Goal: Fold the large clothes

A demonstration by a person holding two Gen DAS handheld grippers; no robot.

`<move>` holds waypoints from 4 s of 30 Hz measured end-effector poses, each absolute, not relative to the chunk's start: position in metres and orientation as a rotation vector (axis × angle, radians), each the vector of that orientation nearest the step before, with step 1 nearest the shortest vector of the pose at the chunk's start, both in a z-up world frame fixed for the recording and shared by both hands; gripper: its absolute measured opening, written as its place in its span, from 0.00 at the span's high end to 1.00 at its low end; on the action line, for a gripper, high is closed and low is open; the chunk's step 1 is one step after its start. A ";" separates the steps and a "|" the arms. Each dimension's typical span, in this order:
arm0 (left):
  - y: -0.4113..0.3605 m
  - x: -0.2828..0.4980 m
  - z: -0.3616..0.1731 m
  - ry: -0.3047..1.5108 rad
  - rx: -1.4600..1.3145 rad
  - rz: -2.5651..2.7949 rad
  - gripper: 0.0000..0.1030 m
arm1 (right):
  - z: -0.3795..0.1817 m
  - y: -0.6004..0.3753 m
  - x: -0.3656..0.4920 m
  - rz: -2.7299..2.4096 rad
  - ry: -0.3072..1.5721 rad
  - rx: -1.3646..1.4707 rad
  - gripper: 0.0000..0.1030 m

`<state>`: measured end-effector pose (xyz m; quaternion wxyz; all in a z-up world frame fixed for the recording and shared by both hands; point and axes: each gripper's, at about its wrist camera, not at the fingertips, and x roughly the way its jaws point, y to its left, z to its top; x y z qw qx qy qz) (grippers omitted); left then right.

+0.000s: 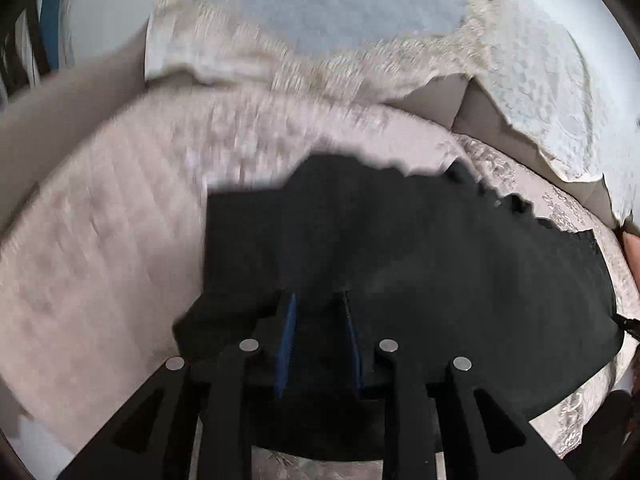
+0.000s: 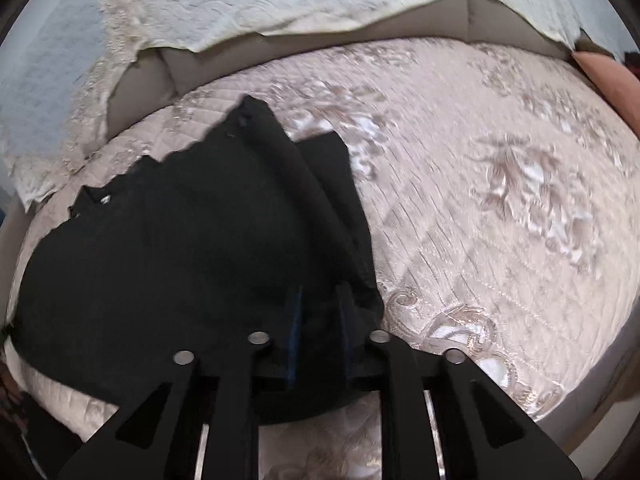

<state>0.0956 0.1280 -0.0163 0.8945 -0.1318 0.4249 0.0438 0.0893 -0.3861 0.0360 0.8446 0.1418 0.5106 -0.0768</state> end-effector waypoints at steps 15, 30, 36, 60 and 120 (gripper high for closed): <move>0.023 0.065 0.034 0.823 -0.215 -0.193 0.72 | 0.055 -0.215 0.057 0.242 1.014 0.148 0.83; 0.022 0.085 0.019 0.873 -0.162 -0.109 0.68 | 0.057 -0.243 0.075 0.038 0.992 0.077 0.78; 0.049 0.090 -0.009 0.909 -0.182 -0.045 0.68 | 0.035 -0.289 0.074 -0.091 1.062 0.121 0.78; 0.092 0.088 -0.016 0.889 -0.194 0.133 0.65 | 0.030 -0.321 0.065 -0.178 1.045 0.138 0.78; 0.169 0.109 -0.016 0.924 -0.375 0.122 0.34 | 0.046 -0.070 0.113 0.347 1.022 -0.133 0.74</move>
